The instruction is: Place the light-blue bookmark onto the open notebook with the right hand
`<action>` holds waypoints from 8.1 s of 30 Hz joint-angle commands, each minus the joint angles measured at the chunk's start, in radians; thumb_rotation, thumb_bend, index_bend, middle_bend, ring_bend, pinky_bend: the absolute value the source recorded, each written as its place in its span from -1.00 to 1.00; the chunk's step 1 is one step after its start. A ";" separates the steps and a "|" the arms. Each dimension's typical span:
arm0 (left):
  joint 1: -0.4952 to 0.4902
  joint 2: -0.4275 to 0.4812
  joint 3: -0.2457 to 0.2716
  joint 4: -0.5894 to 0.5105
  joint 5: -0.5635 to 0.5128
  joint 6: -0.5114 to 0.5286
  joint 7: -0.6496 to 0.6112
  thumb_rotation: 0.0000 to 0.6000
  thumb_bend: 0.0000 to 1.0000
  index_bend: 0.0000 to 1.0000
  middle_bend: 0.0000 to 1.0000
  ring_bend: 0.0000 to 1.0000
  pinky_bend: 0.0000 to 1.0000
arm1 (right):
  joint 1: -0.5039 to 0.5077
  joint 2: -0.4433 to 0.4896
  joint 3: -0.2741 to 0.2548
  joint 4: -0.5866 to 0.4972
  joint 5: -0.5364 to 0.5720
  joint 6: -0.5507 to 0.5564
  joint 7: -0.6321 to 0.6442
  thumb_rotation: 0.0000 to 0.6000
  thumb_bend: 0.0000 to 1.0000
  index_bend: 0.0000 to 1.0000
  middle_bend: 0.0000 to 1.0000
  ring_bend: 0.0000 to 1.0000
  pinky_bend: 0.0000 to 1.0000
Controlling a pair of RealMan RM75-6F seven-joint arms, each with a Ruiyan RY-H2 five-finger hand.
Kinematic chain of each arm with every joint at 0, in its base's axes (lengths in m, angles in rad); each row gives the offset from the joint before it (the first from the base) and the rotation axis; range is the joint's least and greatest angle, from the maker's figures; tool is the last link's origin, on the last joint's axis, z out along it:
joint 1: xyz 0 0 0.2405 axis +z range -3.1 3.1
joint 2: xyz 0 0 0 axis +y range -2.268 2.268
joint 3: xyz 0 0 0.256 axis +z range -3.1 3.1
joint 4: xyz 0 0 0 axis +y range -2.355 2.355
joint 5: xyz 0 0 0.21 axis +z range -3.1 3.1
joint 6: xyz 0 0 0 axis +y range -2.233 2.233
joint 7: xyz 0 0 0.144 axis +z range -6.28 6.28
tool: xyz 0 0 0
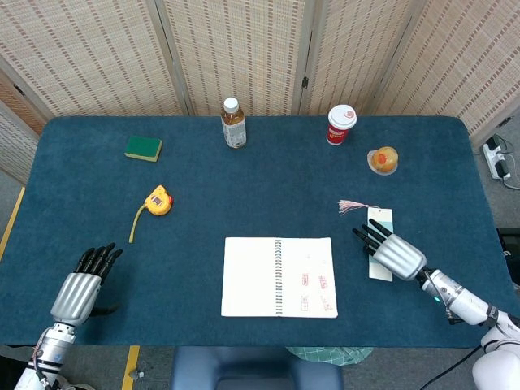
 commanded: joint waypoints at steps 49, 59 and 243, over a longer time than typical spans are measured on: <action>0.016 0.049 0.011 -0.043 0.044 0.060 -0.077 1.00 -0.72 -0.89 -0.97 -1.00 -1.00 | 0.272 0.168 0.043 -0.732 -0.080 0.066 -0.380 1.00 -0.60 -0.13 -0.89 -0.96 -1.00; 0.023 0.075 0.015 -0.051 0.057 0.076 -0.125 1.00 -0.72 -0.89 -0.97 -1.00 -1.00 | 0.254 0.174 0.043 -0.860 -0.062 -0.019 -0.436 1.00 -0.59 -0.14 -0.89 -0.98 -1.00; 0.016 0.093 0.017 -0.048 0.067 0.062 -0.199 1.00 -0.72 -0.91 -0.92 -1.00 -1.00 | 0.478 0.273 0.201 -1.316 1.135 -0.661 -0.711 1.00 0.33 -0.75 0.98 1.00 1.00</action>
